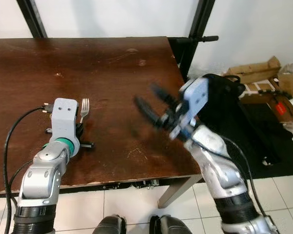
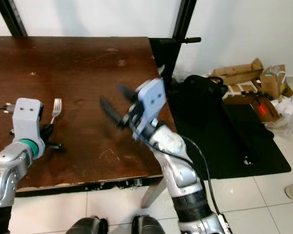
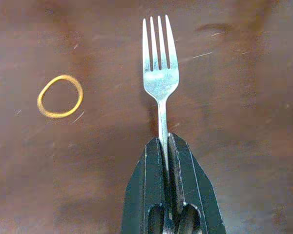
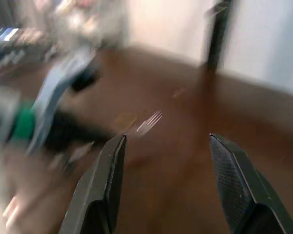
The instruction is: Setting the table
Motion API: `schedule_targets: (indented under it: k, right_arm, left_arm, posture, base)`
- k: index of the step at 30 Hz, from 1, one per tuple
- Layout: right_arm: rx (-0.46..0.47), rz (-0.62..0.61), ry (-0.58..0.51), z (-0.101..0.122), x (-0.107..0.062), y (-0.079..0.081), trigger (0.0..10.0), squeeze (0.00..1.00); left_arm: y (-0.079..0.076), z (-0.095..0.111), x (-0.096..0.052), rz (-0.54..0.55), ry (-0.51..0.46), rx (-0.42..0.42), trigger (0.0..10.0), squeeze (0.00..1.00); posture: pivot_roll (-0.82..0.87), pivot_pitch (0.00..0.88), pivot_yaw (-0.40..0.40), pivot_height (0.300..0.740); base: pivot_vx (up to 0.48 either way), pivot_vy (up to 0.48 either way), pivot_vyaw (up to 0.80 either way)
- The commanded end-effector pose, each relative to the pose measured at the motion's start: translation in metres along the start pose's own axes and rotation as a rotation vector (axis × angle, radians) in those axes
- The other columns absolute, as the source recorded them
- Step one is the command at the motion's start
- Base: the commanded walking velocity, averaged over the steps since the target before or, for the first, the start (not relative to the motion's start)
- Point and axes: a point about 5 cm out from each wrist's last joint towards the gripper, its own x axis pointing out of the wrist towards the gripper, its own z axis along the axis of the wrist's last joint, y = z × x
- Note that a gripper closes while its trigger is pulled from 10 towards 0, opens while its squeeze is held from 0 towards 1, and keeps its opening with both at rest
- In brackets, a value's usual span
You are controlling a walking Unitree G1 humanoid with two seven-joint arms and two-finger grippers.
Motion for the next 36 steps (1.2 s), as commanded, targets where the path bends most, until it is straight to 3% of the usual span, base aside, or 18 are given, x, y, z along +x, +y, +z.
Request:
schedule_targets:
  k: [1, 10, 12, 14, 17, 18, 24, 28, 32, 36]
  right_arm:
    - [-0.021, 0.071, 0.047, -0.007, -0.001, 0.008, 10.0, 0.0]
    - [-0.039, 0.127, 0.098, -0.01, -0.008, 0.005, 10.0, 0.0]
    - [-0.122, 0.252, 0.221, 0.0, -0.046, -0.011, 10.0, 0.0]
    - [-0.191, 0.298, 0.299, 0.008, -0.065, -0.022, 10.0, 0.0]
    - [-0.218, 0.3, 0.324, 0.01, -0.07, -0.026, 10.0, 0.0]
    - [-0.244, 0.271, 0.385, 0.019, -0.085, -0.044, 10.0, 0.0]
    - [-0.17, 0.238, 0.375, 0.026, -0.088, -0.053, 10.0, 0.0]
    - [-0.184, 0.252, 0.368, 0.03, -0.083, -0.053, 10.0, 0.0]
    - [-0.183, 0.292, 0.359, 0.029, -0.078, -0.048, 10.0, 0.0]
    - [-0.167, 0.332, 0.345, 0.025, -0.073, -0.037, 10.0, 0.0]
  left_arm:
    - [-0.001, -0.003, -0.003, -0.002, 0.014, -0.008, 10.0, 0.0]
    - [0.001, -0.006, -0.008, -0.015, 0.011, 0.004, 10.0, 0.0]
    - [0.001, -0.009, -0.008, -0.052, 0.02, 0.03, 10.0, 0.0]
    - [0.0, -0.01, -0.007, -0.07, 0.022, 0.039, 10.0, 0.0]
    - [-0.001, -0.01, -0.007, -0.073, 0.021, 0.04, 10.0, 0.0]
    - [-0.003, -0.009, -0.006, -0.087, 0.019, 0.043, 10.0, 0.0]
    - [-0.006, -0.004, -0.002, -0.126, 0.004, 0.077, 10.0, 0.0]
    - [-0.007, 0.0, 0.0, -0.145, -0.013, 0.098, 10.0, 0.0]
    - [-0.006, 0.003, 0.003, -0.138, -0.034, 0.139, 10.0, 0.0]
    - [-0.008, 0.005, 0.007, -0.136, -0.046, 0.12, 10.0, 0.0]
  posture:
    - [0.07, 0.0, 0.005, 0.74]
    - [0.08, 0.0, -0.001, 0.74]
    - [0.08, 0.0, 0.003, 0.74]
    - [0.07, 0.0, 0.005, 0.74]
    - [0.07, 0.0, 0.005, 0.74]
    - [0.05, 0.0, 0.003, 0.74]
    - [0.04, 0.0, 0.003, 0.74]
    - [0.04, 0.0, 0.005, 0.74]
    - [0.04, 0.0, 0.005, 0.74]
    - [0.04, 0.0, 0.005, 0.74]
  base:
    - [0.0, 0.0, 0.0]
    - [0.0, 0.0, 0.0]
    - [0.0, 0.0, 0.0]
    - [0.0, 0.0, 0.0]
    - [0.0, 0.0, 0.0]
    - [0.0, 0.0, 0.0]
    - [0.0, 0.0, 0.0]
    - [0.0, 0.0, 0.0]
    - [0.0, 0.0, 0.0]
    - [0.0, 0.0, 0.0]
